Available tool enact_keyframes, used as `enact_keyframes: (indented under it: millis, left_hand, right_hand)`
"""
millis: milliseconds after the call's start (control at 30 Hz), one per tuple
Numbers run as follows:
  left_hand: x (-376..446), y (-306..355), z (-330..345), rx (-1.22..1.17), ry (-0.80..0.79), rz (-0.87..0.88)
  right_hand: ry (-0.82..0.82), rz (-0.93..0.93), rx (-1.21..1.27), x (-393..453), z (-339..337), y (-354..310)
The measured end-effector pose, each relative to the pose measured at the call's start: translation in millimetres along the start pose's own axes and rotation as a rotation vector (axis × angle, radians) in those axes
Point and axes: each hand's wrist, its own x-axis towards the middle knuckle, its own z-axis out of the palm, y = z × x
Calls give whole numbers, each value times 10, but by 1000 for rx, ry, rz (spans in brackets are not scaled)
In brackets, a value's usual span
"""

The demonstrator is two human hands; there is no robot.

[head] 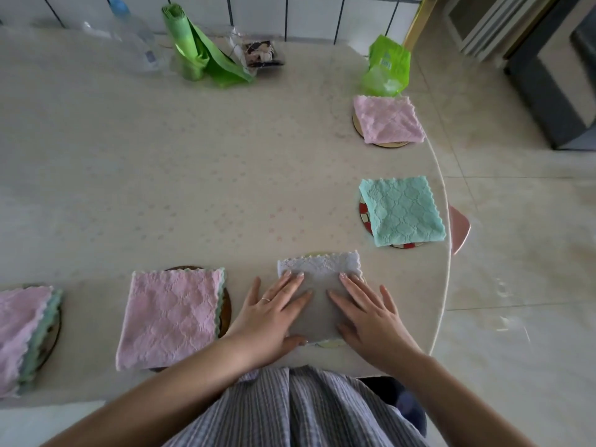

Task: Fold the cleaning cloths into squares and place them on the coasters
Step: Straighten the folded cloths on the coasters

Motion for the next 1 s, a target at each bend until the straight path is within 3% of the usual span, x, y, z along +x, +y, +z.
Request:
enact_keyframes:
  millis: [100,200,400,567,700,800,900,1000]
  left_hand:
    - [0,21,-73,-17,-58,-10]
    - [-79,17,-171,-147,5,-46]
    - [-682,-279,-314,-583,468,-405]
    - [-1279,-862,-269,-859,754,-861]
    - [-1548,-1252,-171,-983,676,-986]
    - [-1618,-1461,-100,-1051,506,-893]
    - [-1619,-1609,-12,-931,302,-720]
    - [-1606,-1682,-47,-801,208,-616]
  right_hand:
    - [-27,-38,4,-6,-21,62]
    - [-38,-39,20,59,-78,46]
    - [162,-84,238,305,-203,-345]
    - [-24,-151,458,437,-163,-1017]
    - [-118,-11,669,551,-55,-1422]
    - [-151,162,754,667,22,-1667]
    - [-97,319,805,741,143,-1809]
    - [-30,448,851,766,239,-1903]
